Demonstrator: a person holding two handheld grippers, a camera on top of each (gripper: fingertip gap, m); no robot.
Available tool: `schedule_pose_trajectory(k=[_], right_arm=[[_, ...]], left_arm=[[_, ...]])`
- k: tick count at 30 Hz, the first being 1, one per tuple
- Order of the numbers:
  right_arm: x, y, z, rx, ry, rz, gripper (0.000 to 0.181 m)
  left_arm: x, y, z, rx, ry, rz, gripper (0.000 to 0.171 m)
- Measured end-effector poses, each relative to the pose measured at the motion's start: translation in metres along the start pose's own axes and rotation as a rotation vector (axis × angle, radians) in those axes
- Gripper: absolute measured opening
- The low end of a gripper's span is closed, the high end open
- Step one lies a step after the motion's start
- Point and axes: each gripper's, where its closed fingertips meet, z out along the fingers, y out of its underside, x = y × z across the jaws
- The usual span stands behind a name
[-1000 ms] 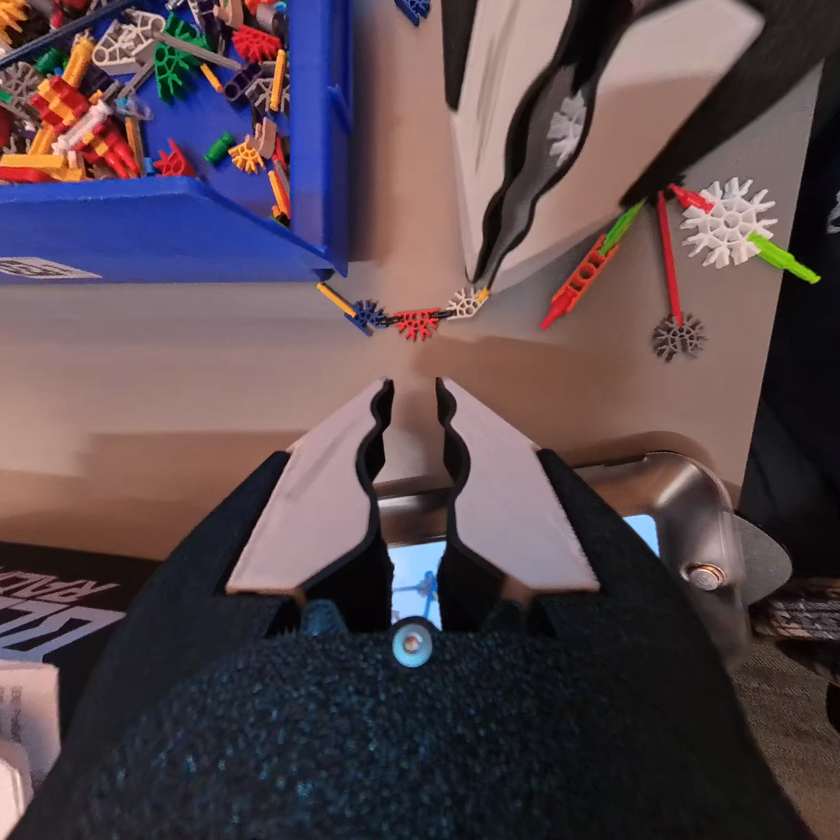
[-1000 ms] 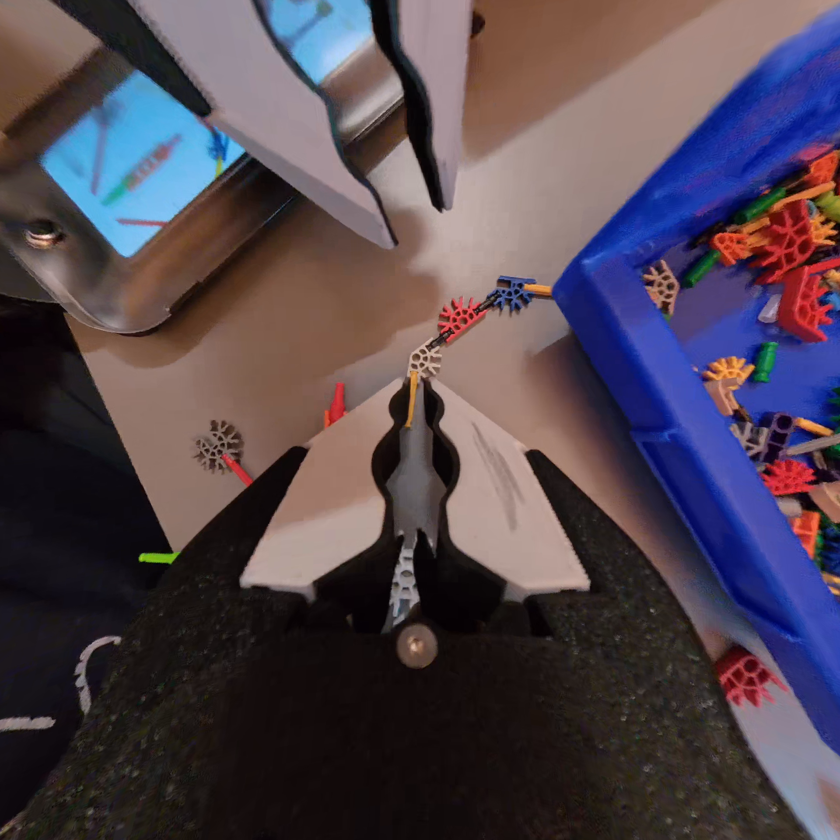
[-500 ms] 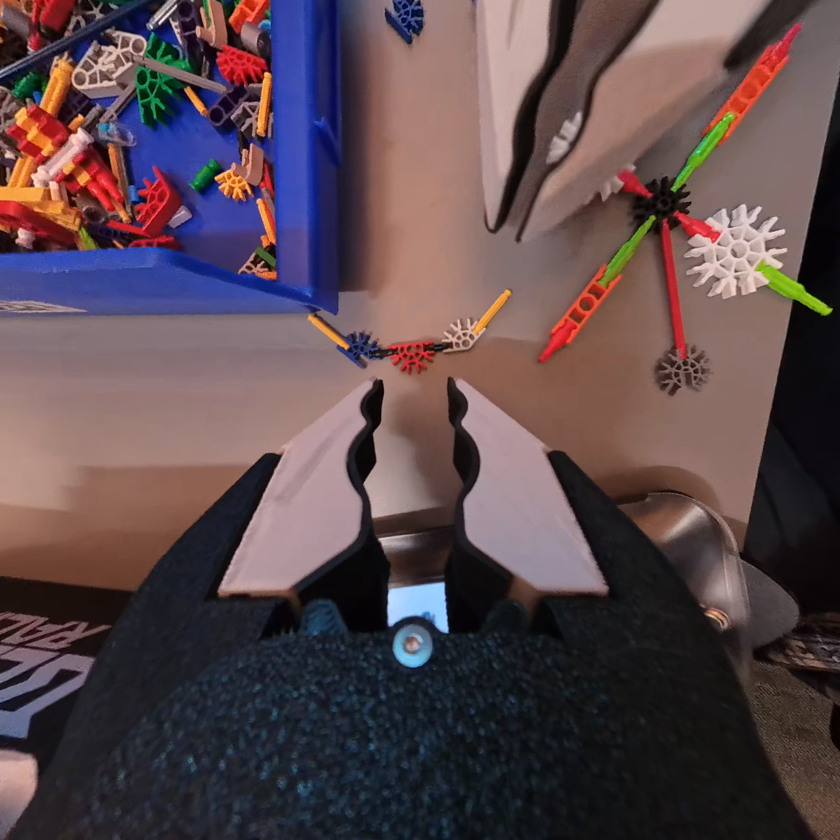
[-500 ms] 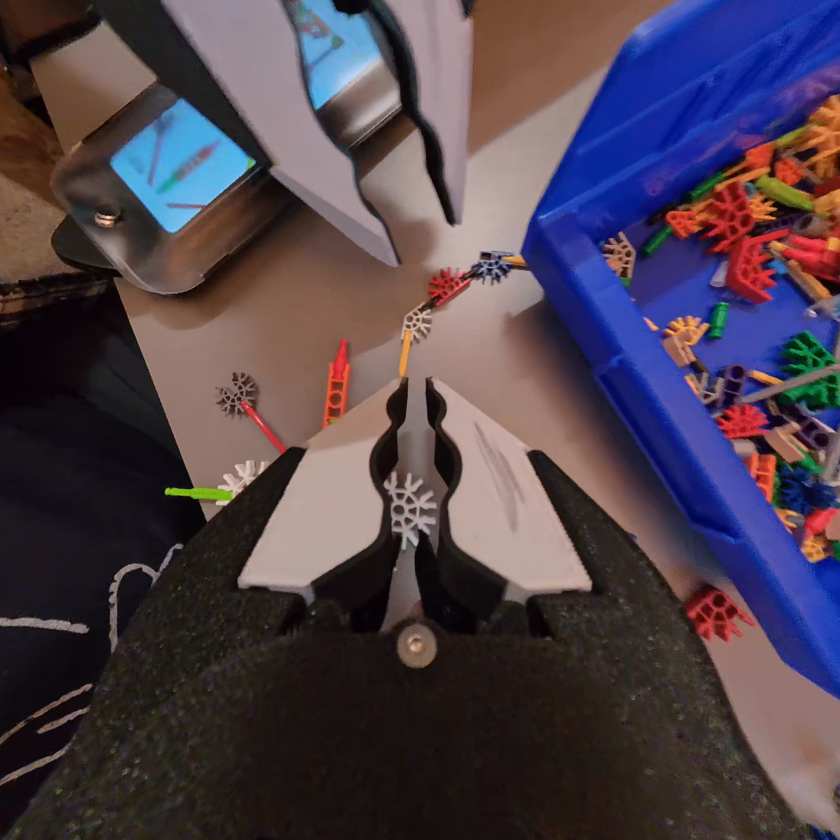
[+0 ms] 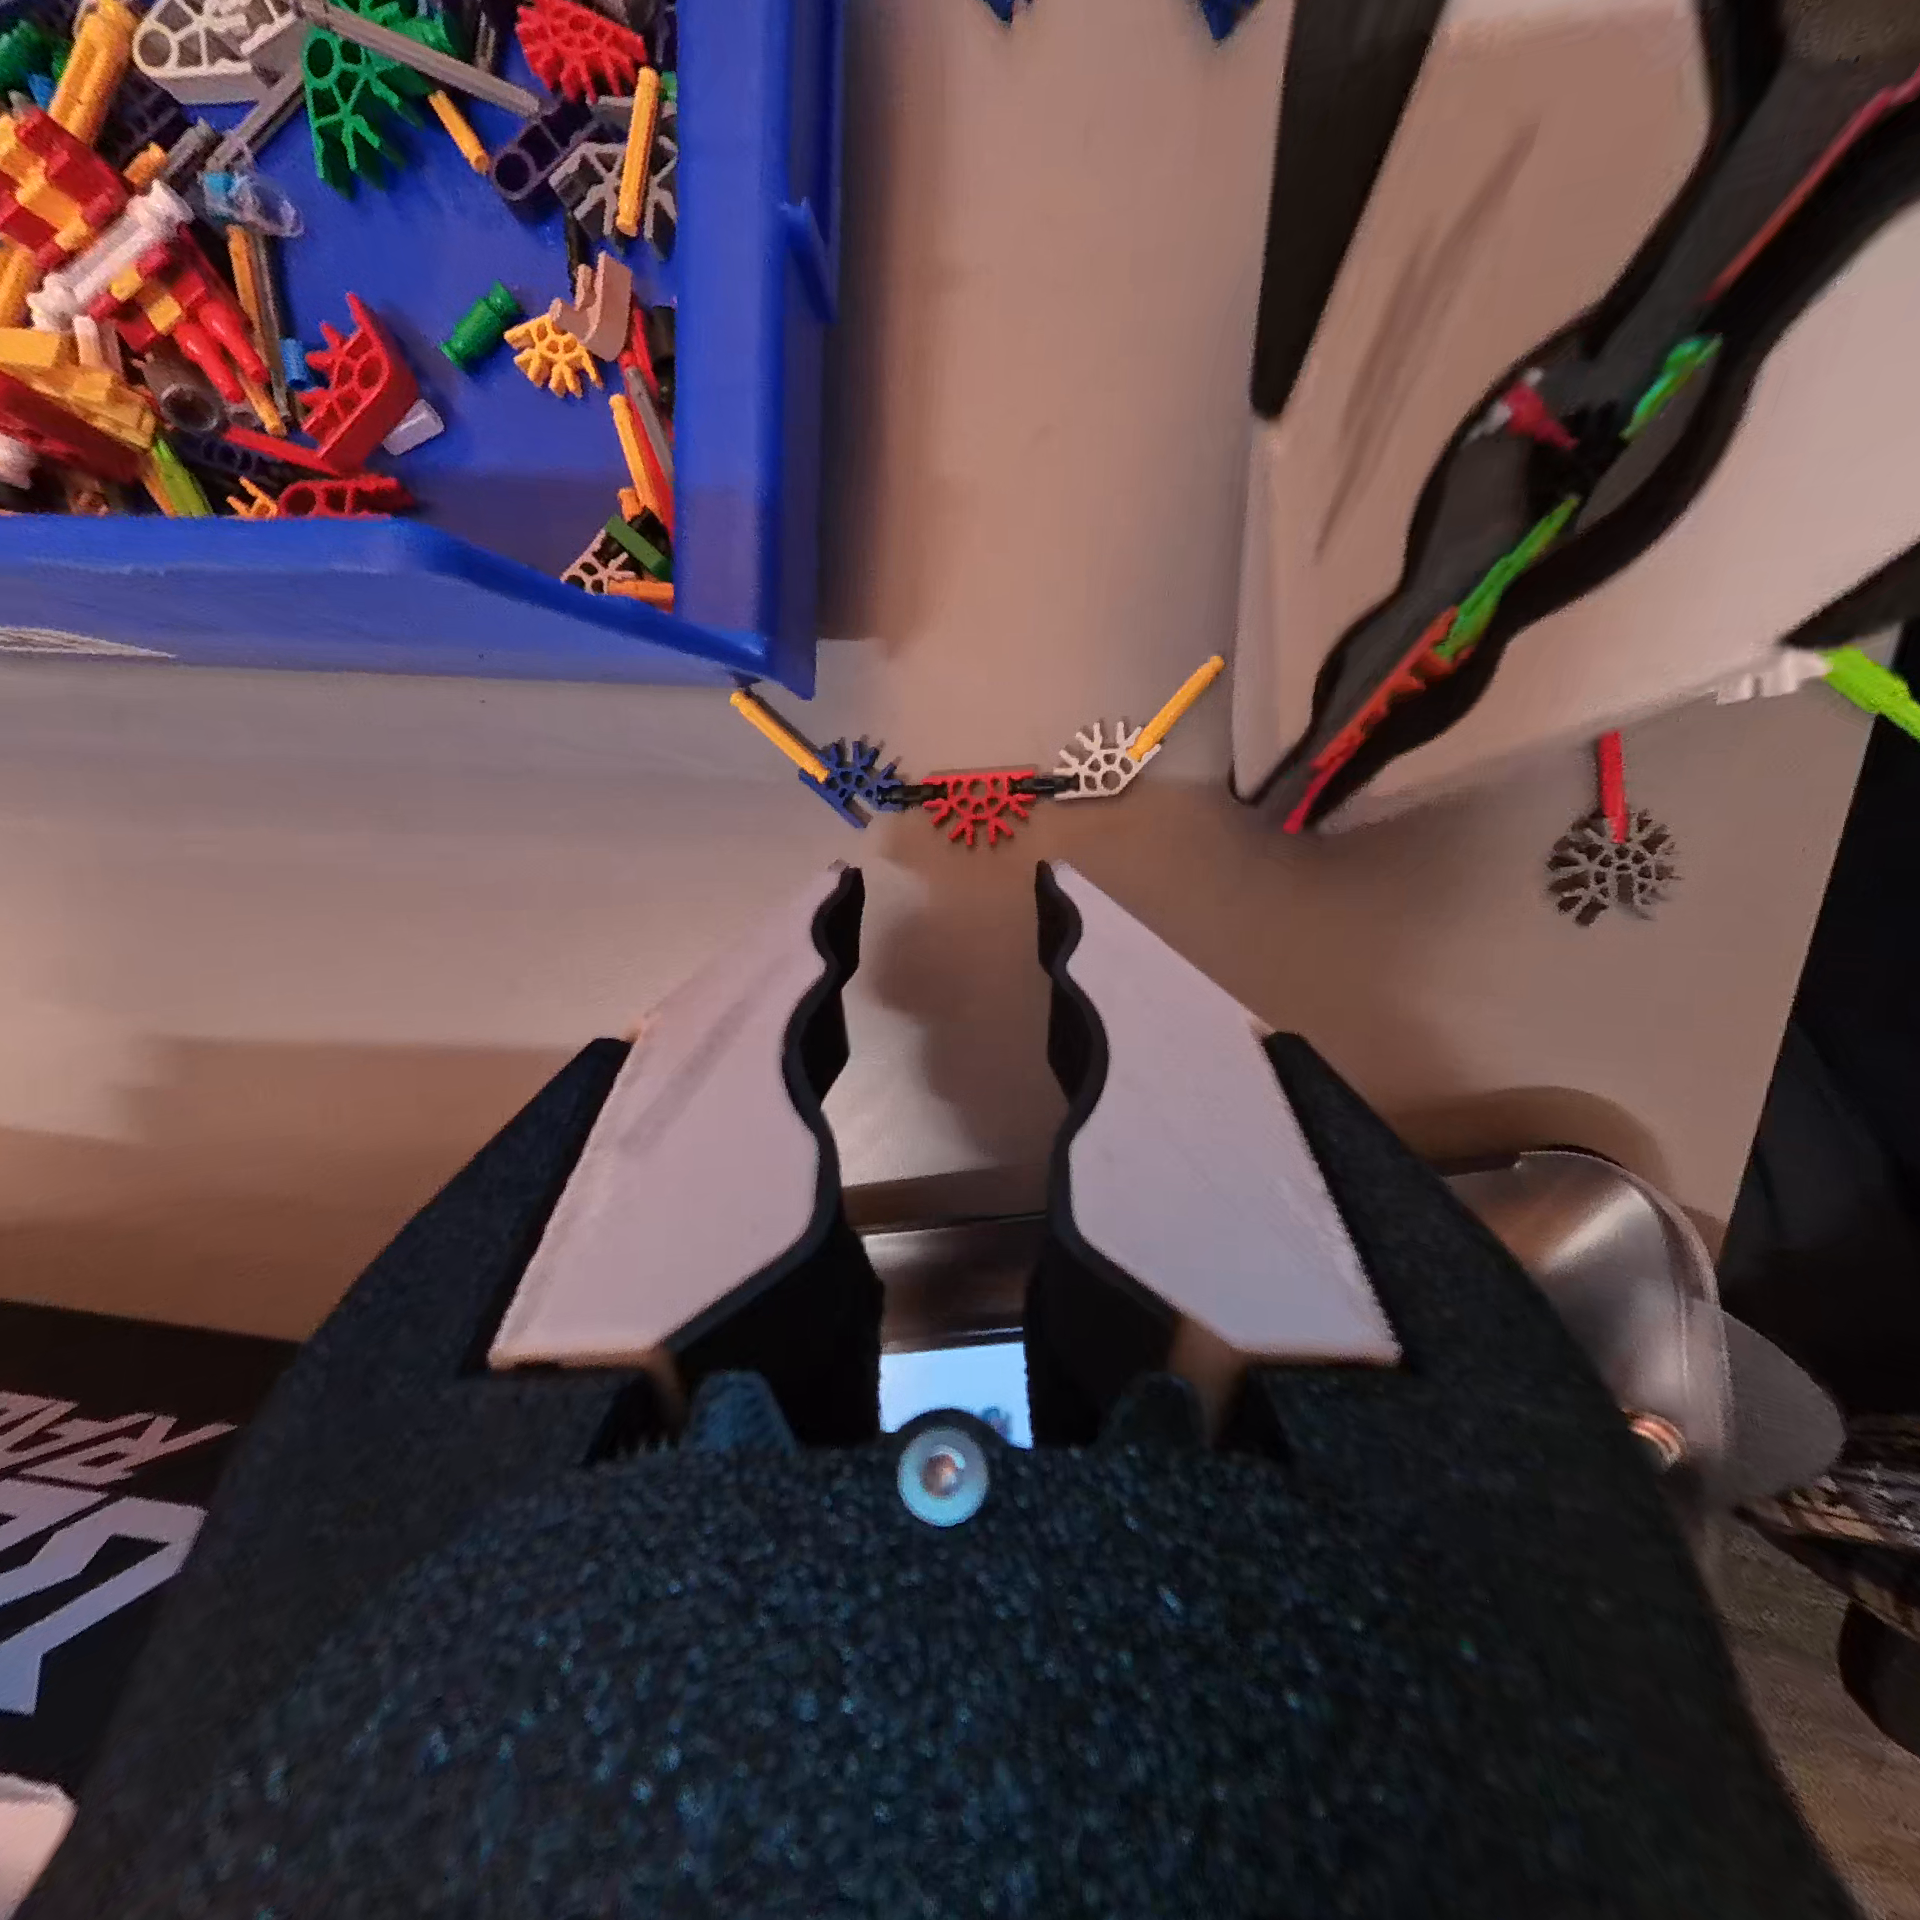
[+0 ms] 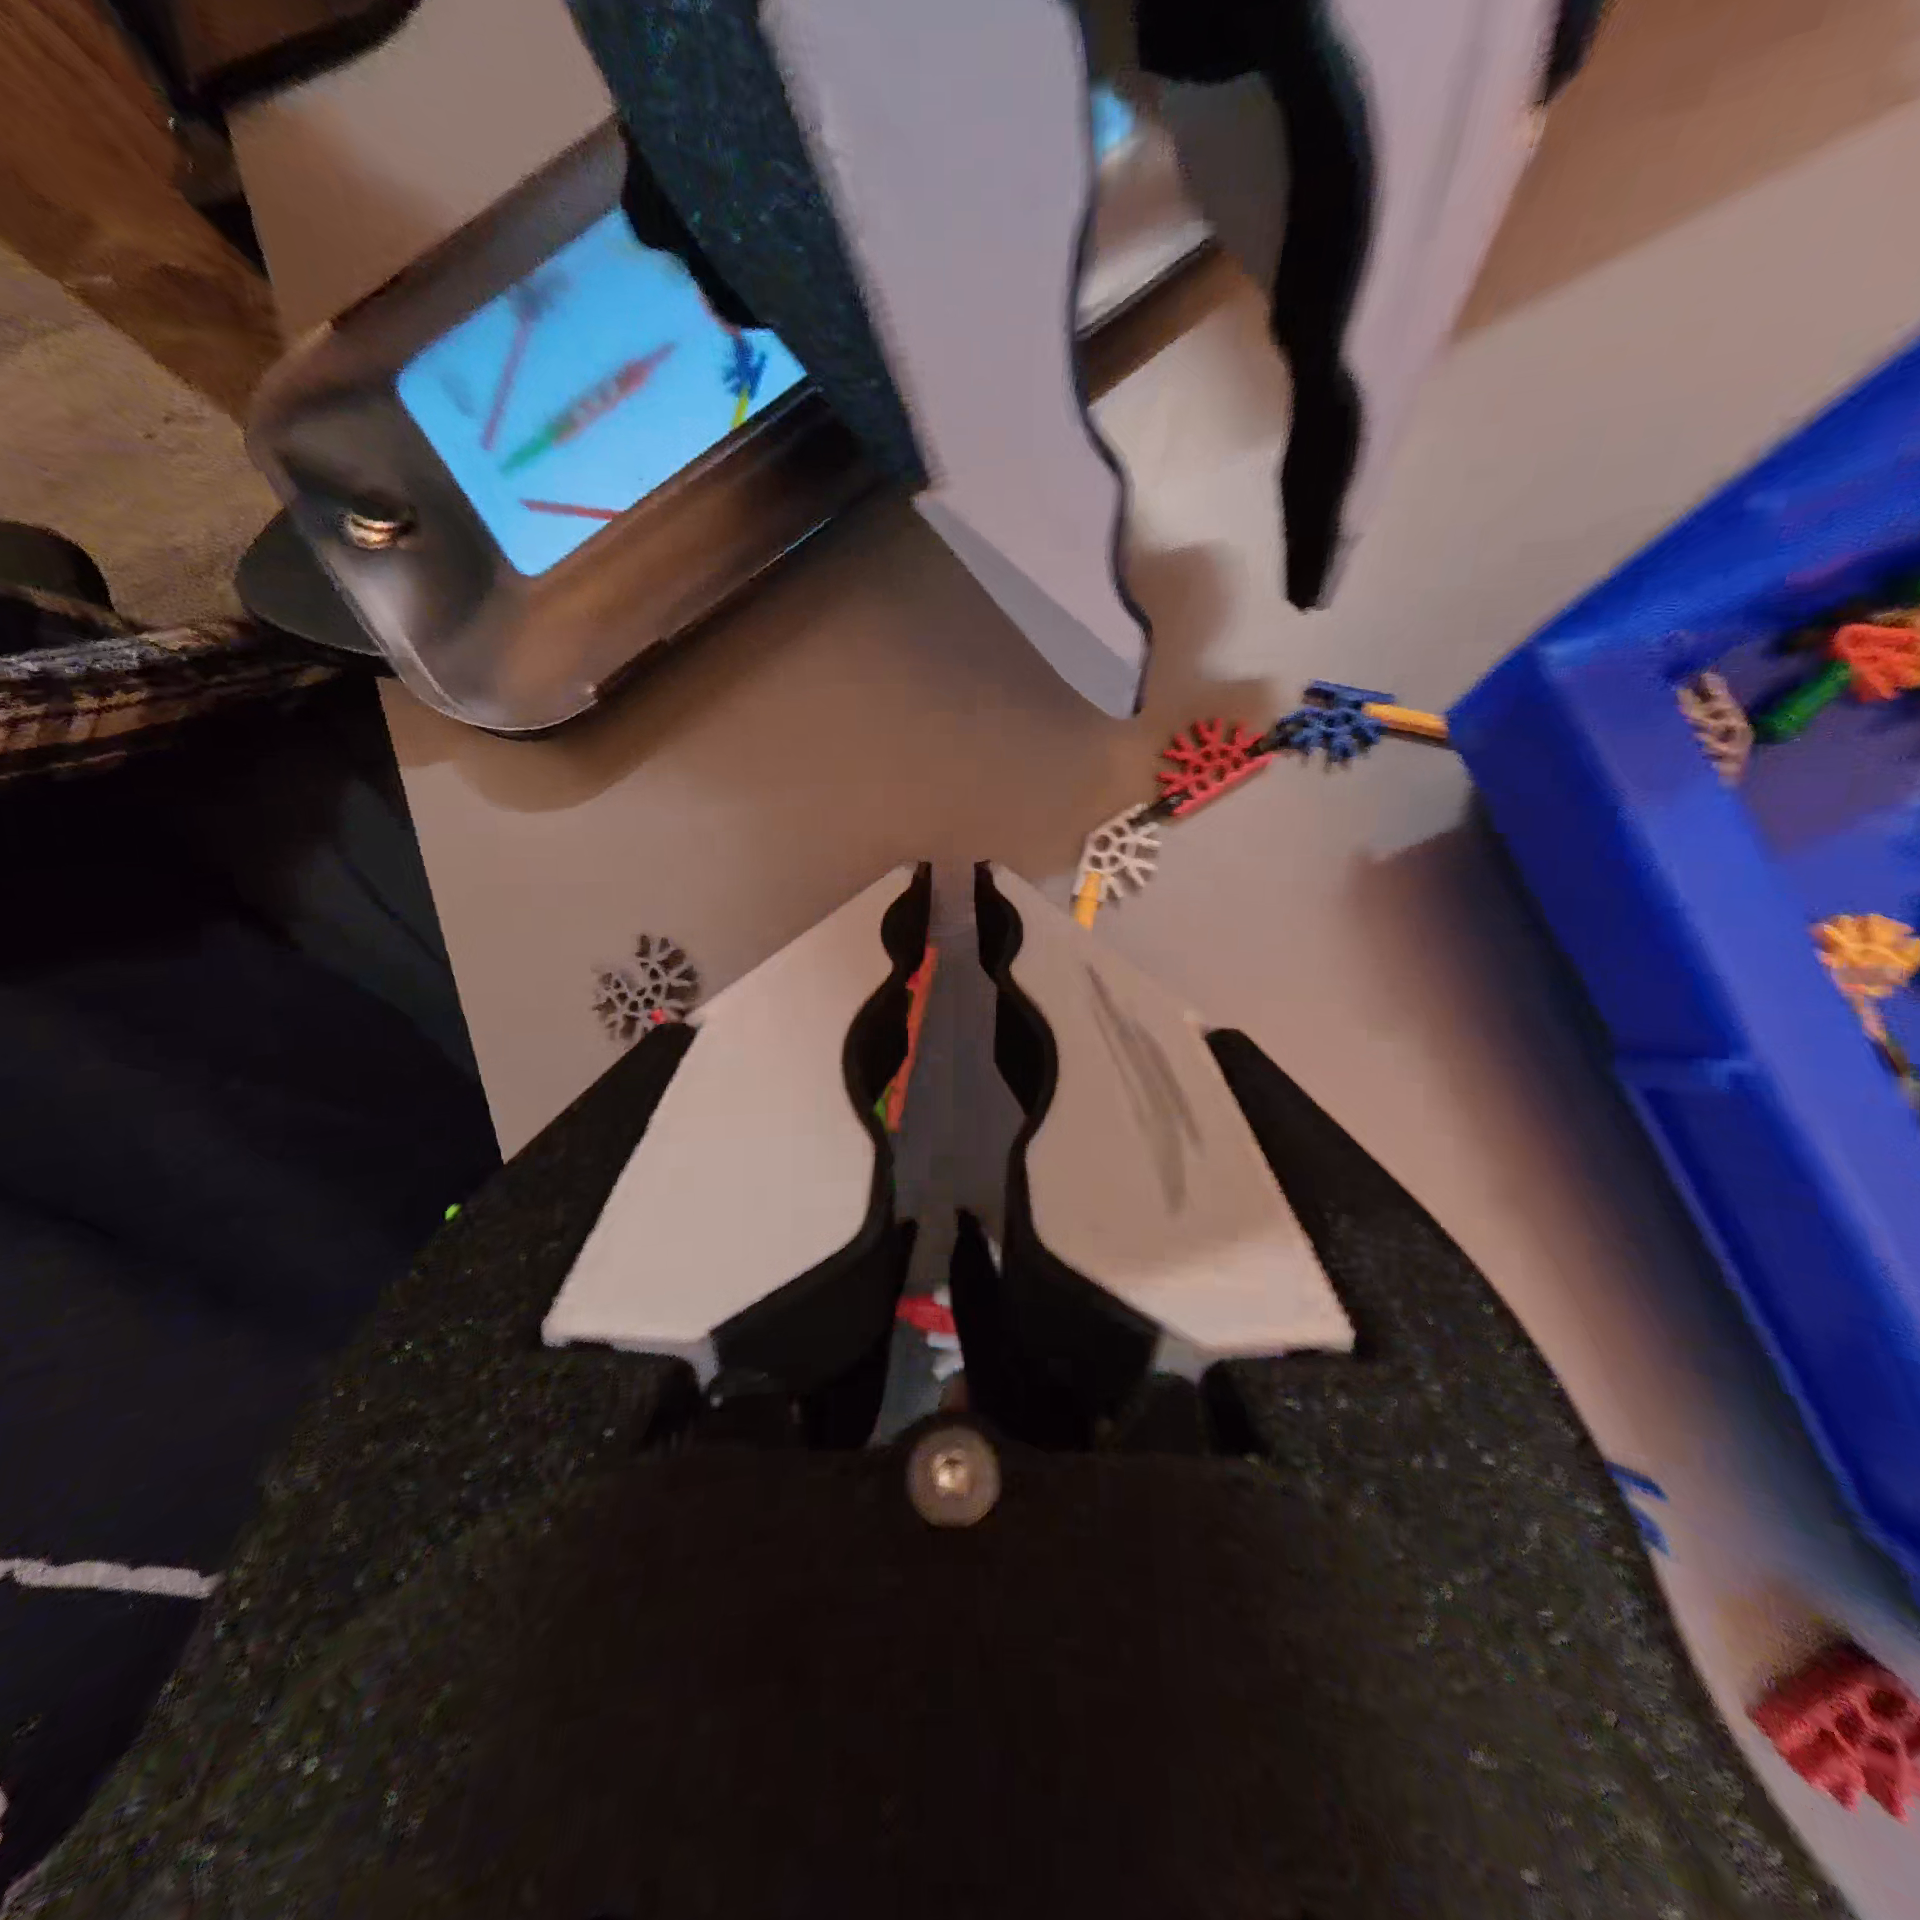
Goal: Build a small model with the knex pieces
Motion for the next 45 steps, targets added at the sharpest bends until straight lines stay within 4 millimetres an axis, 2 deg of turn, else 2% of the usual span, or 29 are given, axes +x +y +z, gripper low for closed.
schedule_pose_trajectory(k=[5, 10, 14, 17, 22, 27, 32, 37, 42, 45], right_arm=[[0.028, 0.010, -0.028, 0.035, 0.078, 0.057, 0.011], [0.048, 0.024, -0.055, 0.092, 0.112, 0.138, 0.011], [0.057, 0.034, -0.064, 0.102, 0.133, 0.163, 0.011], [0.059, 0.038, -0.066, 0.103, 0.144, 0.163, 0.011], [0.060, 0.042, -0.068, 0.107, 0.152, 0.157, 0.011], [0.050, 0.041, -0.067, 0.107, 0.128, 0.109, 0.012], [0.027, 0.037, -0.055, 0.085, 0.094, 0.000, 0.016], [-0.002, 0.030, -0.033, 0.059, 0.059, -0.095, 0.016], [-0.013, 0.031, -0.014, 0.011, 0.071, -0.157, 0.016], [-0.011, 0.036, -0.008, -0.027, 0.095, -0.189, 0.015]], left_arm=[[0.016, -0.015, 0.002, 0.052, 0.050, 0.056, 0.032], [0.032, -0.013, 0.022, -0.014, 0.069, 0.171, 0.029], [0.038, -0.012, 0.020, -0.027, 0.102, 0.188, 0.026], [0.041, -0.004, 0.015, -0.065, 0.122, 0.221, 0.020], [0.036, 0.011, 0.004, -0.128, 0.115, 0.267, 0.018], [0.014, 0.009, -0.010, -0.105, 0.025, 0.177, 0.020], [-0.002, 0.008, -0.006, -0.103, -0.043, 0.045, 0.032], [0.001, 0.009, 0.006, -0.132, -0.026, 0.004, 0.035], [0.005, 0.007, 0.011, -0.134, -0.003, -0.014, 0.034], [0.003, 0.008, 0.012, -0.158, -0.020, 0.023, 0.032]])
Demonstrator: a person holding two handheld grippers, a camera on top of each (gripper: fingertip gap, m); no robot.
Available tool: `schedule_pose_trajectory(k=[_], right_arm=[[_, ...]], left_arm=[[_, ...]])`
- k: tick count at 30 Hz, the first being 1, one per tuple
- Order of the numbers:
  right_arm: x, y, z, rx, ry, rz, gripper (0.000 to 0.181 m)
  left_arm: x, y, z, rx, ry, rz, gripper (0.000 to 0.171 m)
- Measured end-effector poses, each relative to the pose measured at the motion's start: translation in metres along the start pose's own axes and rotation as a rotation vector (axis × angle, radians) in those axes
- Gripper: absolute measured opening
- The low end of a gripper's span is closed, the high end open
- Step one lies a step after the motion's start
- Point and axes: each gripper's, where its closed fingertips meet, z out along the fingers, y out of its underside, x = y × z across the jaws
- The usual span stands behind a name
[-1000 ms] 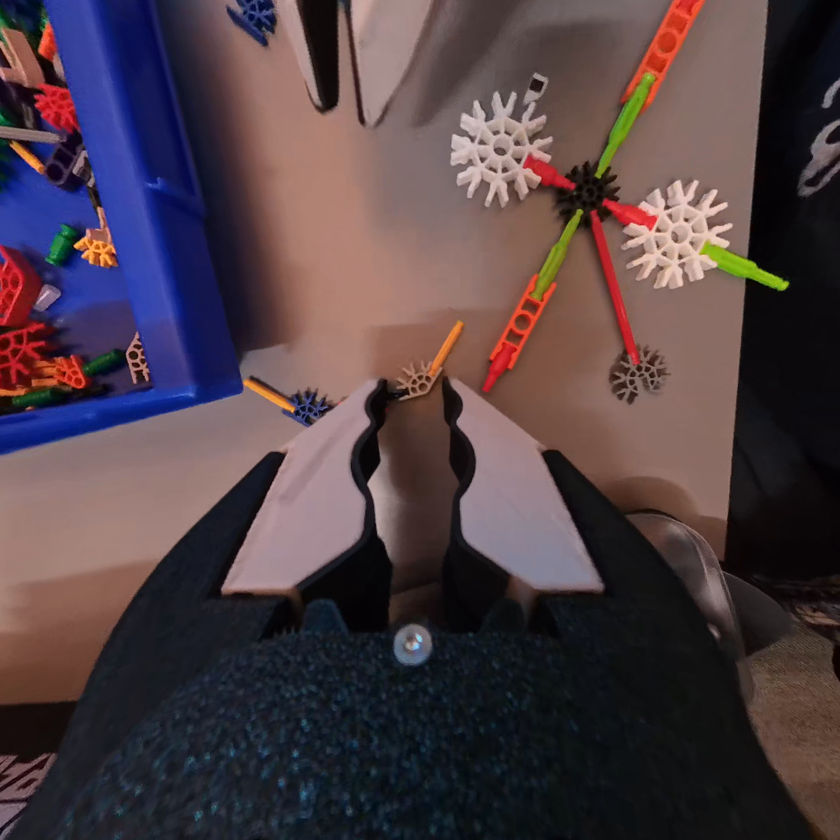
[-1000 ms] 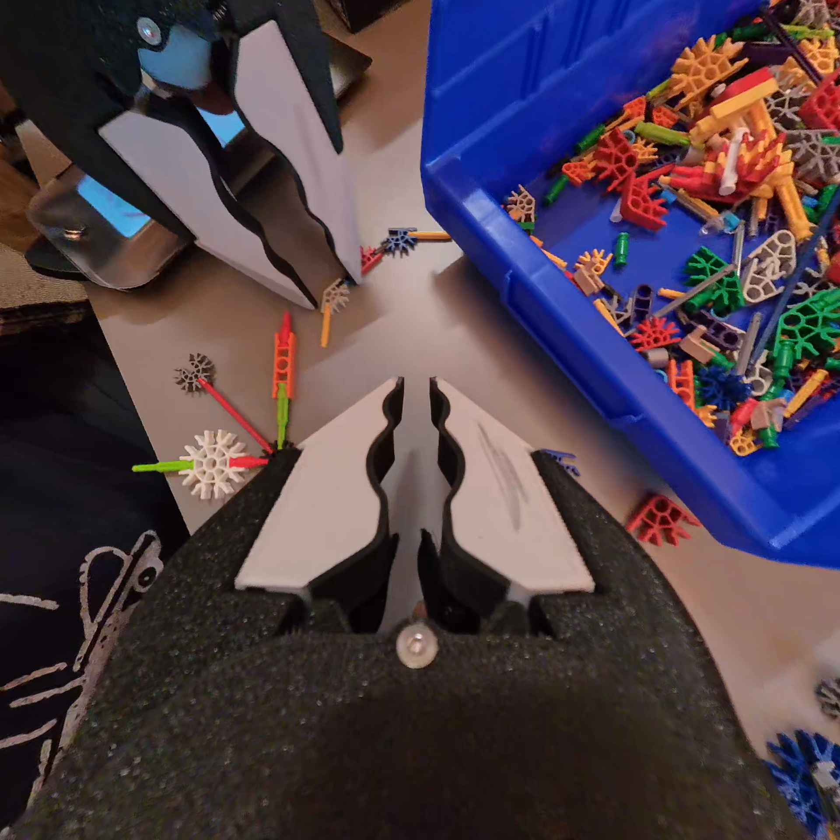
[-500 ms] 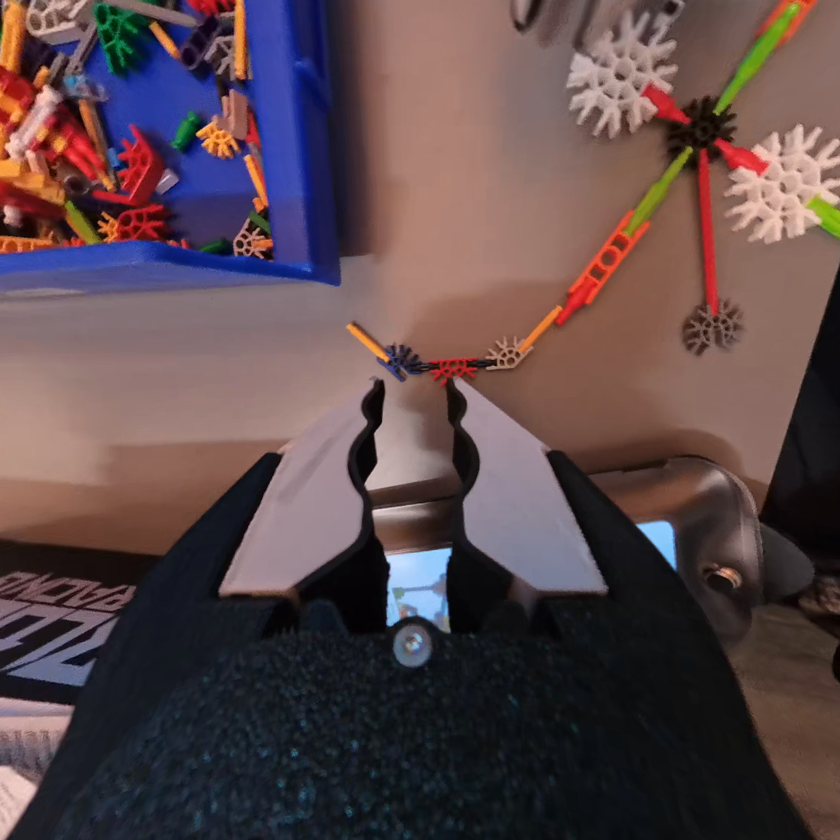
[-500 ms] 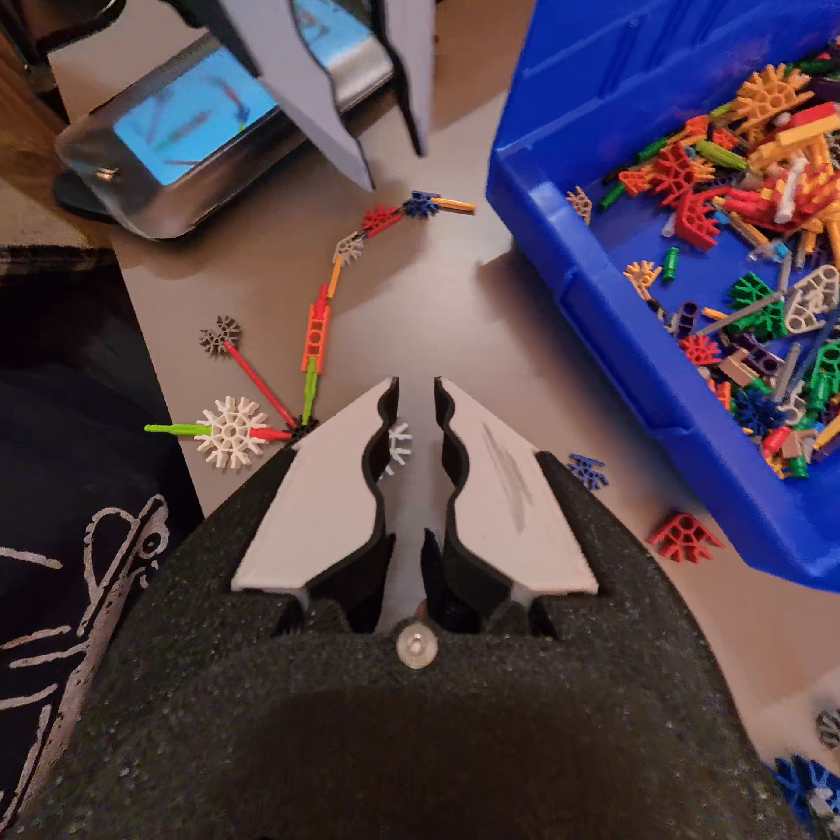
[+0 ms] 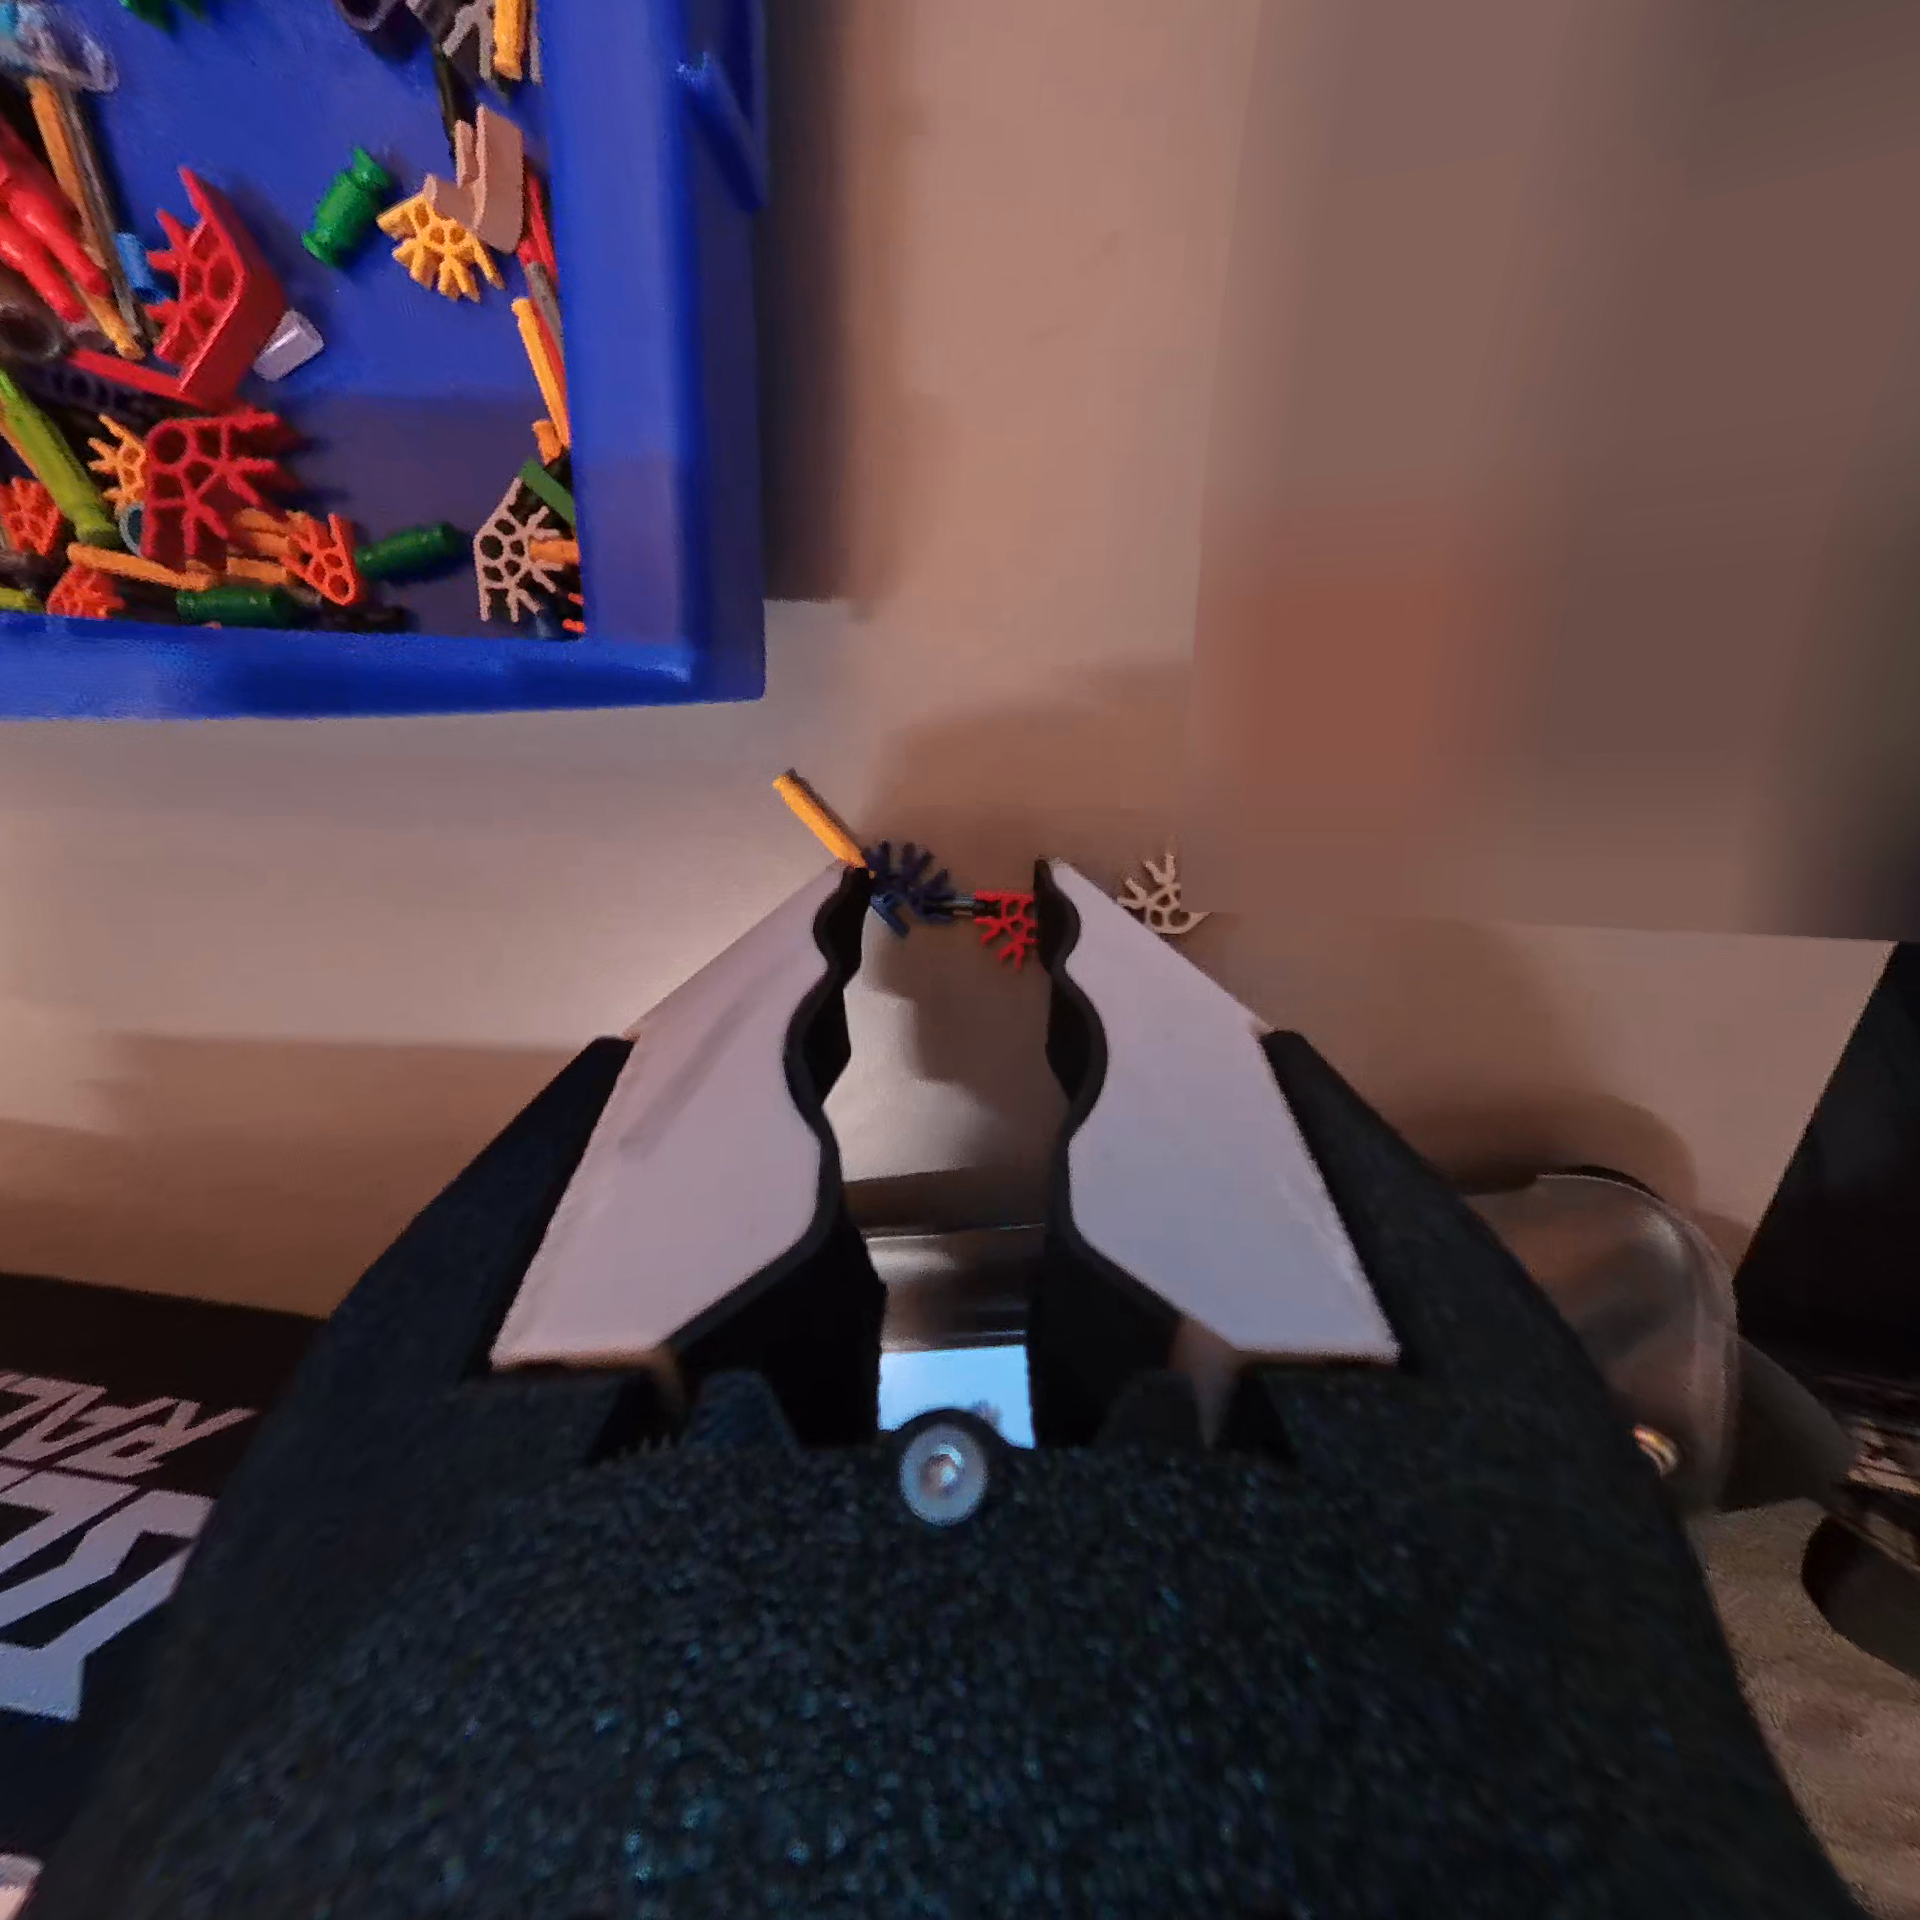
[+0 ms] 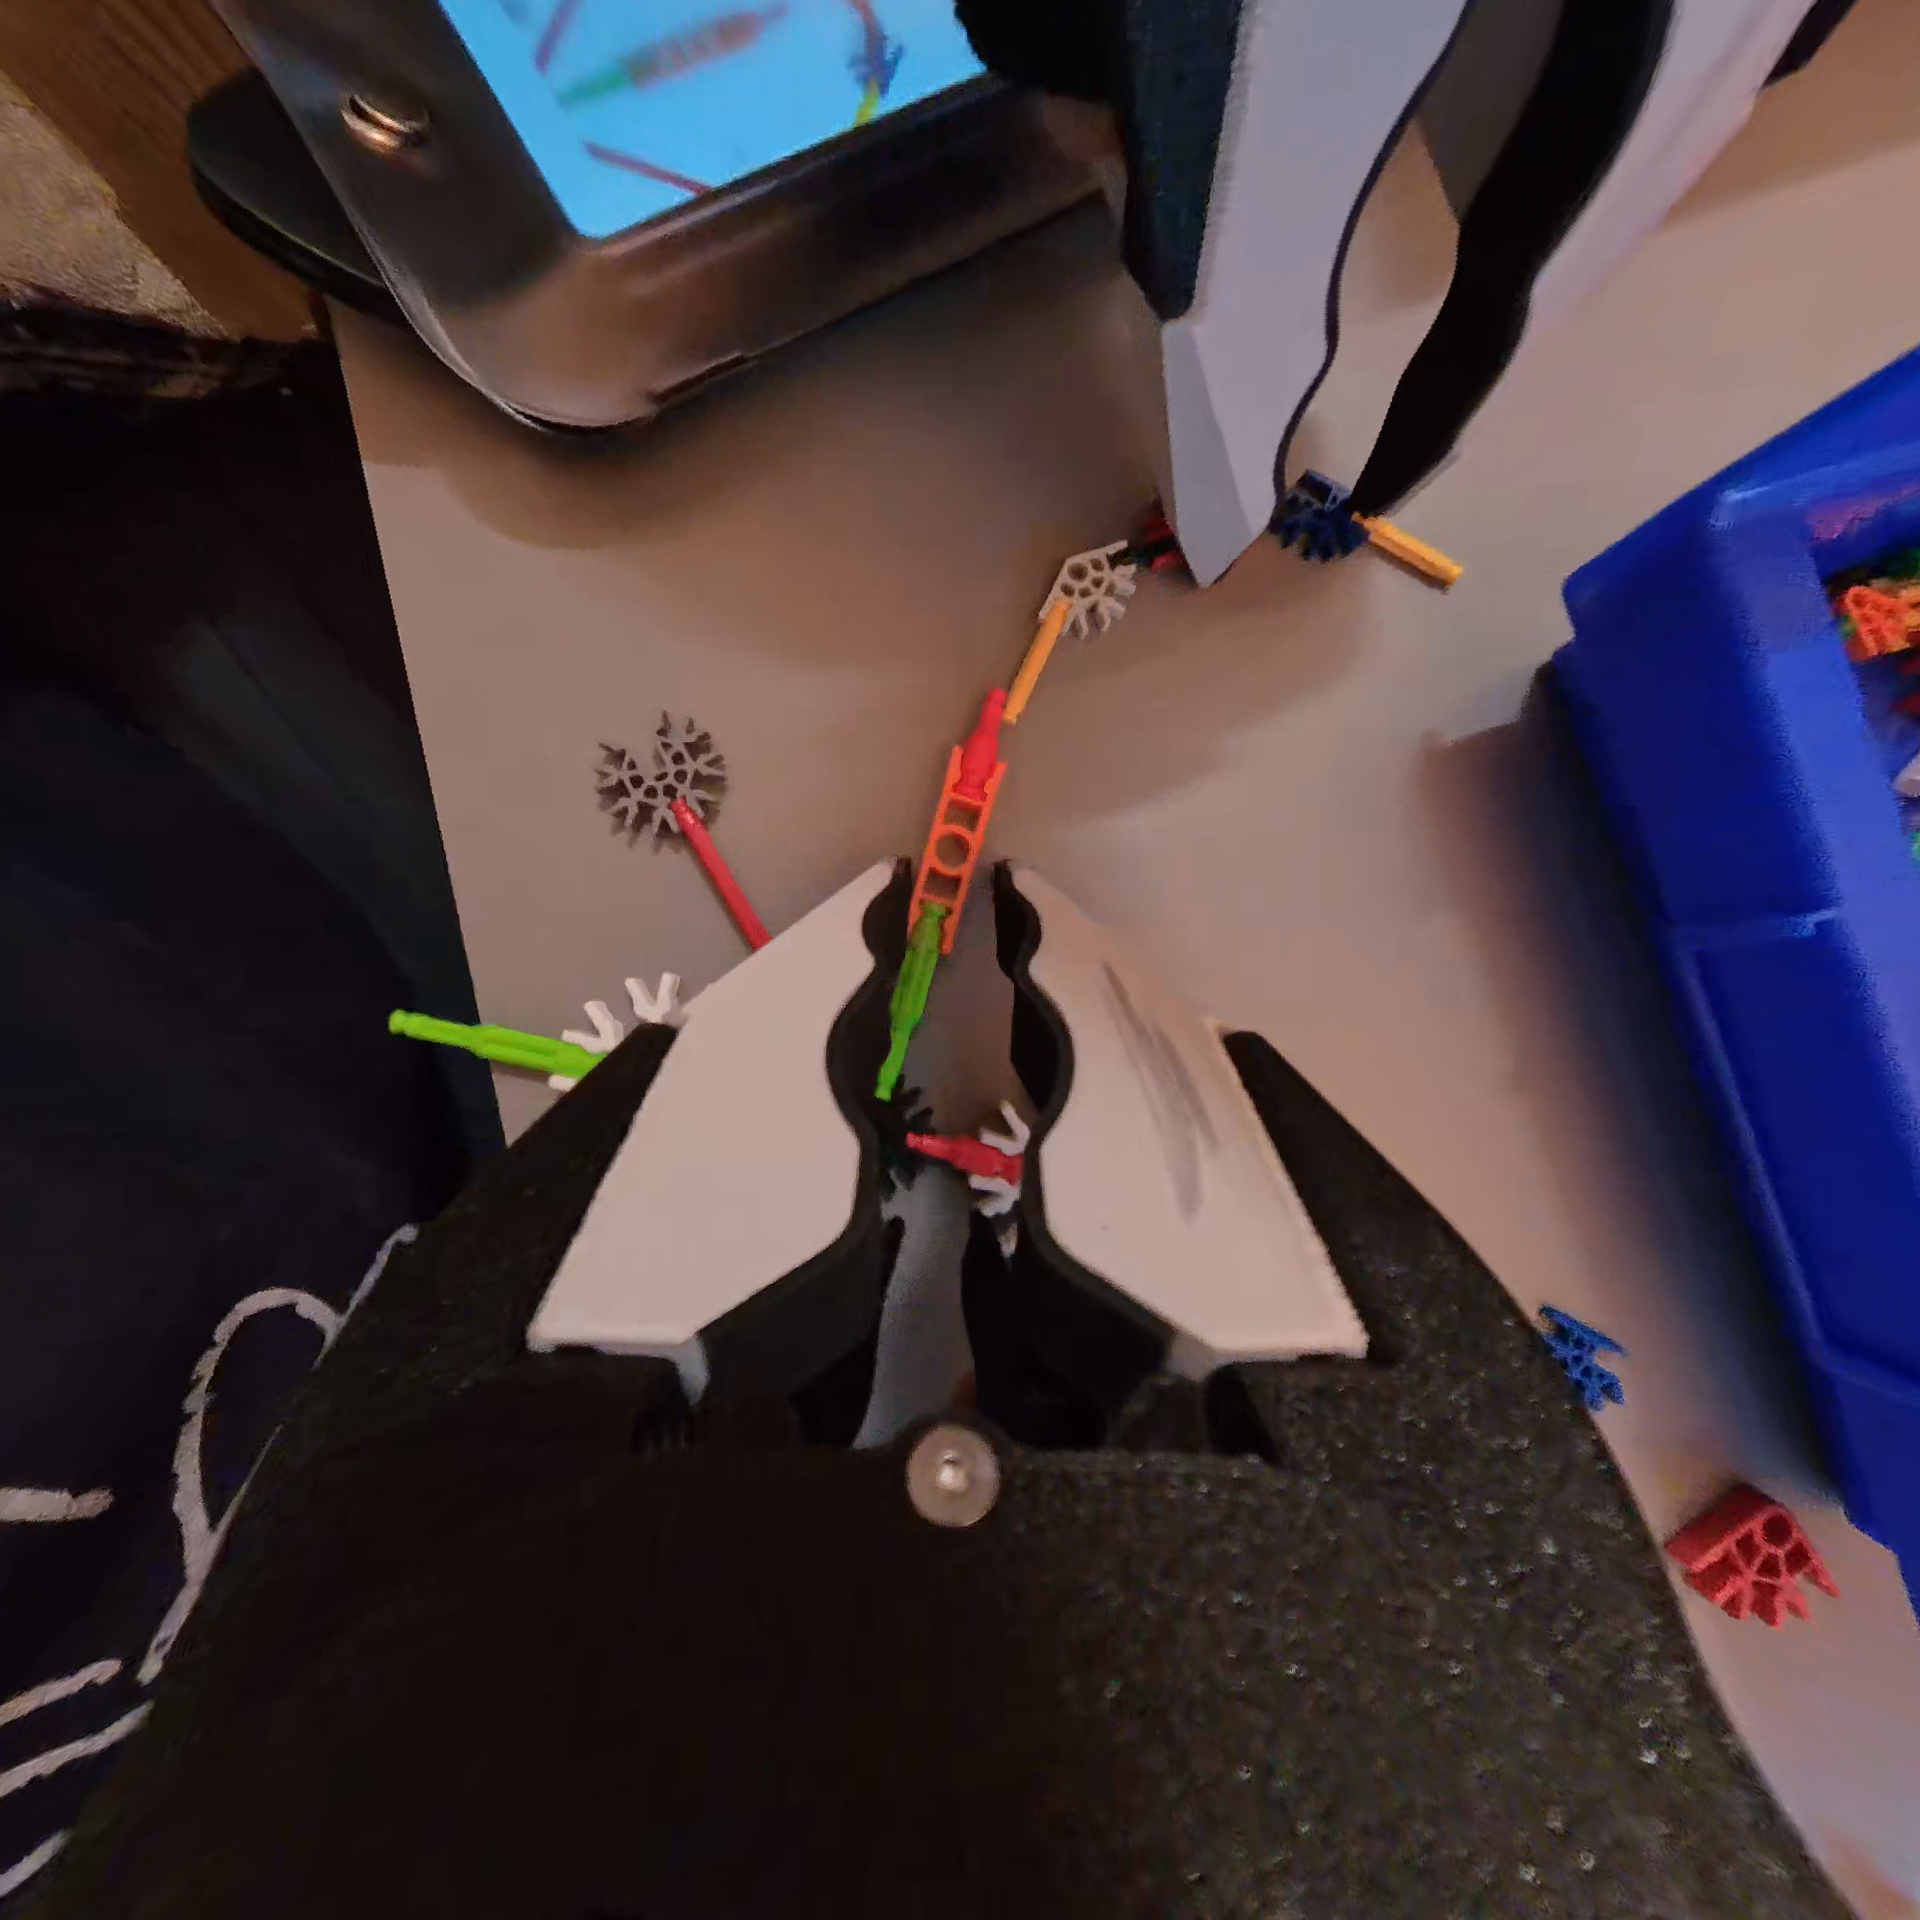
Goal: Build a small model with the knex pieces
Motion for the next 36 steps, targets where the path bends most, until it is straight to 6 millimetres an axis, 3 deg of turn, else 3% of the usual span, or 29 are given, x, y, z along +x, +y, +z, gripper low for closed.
schedule_pose_trajectory(k=[14, 25, 31, 36], right_arm=[[0.003, 0.006, -0.004, -0.010, -0.007, -0.027, 0.009], [0.009, 0.008, -0.005, -0.009, 0.003, -0.031, 0.010], [0.013, 0.007, -0.004, -0.002, 0.017, -0.032, 0.010], [0.015, 0.003, -0.001, 0.006, 0.022, -0.029, 0.010]], left_arm=[[0.001, 0.000, 0.001, -0.020, 0.016, 0.199, 0.025], [0.032, -0.009, -0.003, 0.037, 0.089, 0.159, 0.033], [0.028, 0.001, -0.016, 0.049, 0.076, 0.128, 0.042], [0.034, 0.014, -0.014, -0.007, 0.090, 0.165, 0.043]])
